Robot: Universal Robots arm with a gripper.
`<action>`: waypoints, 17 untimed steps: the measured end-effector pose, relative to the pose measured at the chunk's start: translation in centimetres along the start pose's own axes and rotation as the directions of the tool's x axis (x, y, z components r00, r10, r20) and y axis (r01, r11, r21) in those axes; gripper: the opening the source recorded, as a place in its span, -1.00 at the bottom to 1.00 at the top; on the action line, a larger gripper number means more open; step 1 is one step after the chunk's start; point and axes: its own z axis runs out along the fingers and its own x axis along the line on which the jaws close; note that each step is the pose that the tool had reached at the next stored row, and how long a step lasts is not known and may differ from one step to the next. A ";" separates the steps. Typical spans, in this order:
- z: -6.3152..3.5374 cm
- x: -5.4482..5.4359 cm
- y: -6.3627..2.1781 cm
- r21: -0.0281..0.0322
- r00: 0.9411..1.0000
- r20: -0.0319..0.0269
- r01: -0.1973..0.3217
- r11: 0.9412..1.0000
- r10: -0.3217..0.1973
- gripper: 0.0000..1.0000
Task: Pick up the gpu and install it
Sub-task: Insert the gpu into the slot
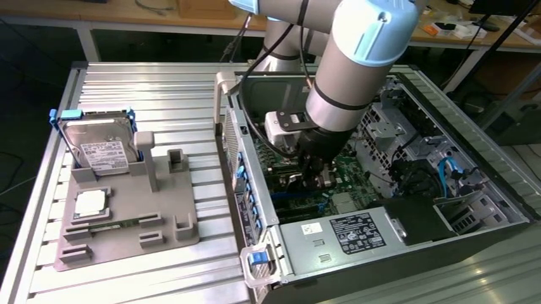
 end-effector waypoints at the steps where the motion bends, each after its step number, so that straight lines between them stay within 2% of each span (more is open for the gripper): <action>1: 0.05 0.0 0.00 0.000 1.000 0.000 0.000 1.000 0.000 -0.47; 10: 0.79 0.0 0.03 0.000 1.000 0.000 0.000 1.000 0.000 -0.47; 12: 0.35 0.0 0.02 0.000 1.000 0.000 0.000 1.000 0.000 -0.47; 15: 0.31 0.2 0.02 0.000 1.000 -0.001 0.000 1.000 0.000 -0.47; 17: 0.12 0.1 0.00 0.001 1.000 -0.003 0.002 1.000 -0.002 -0.47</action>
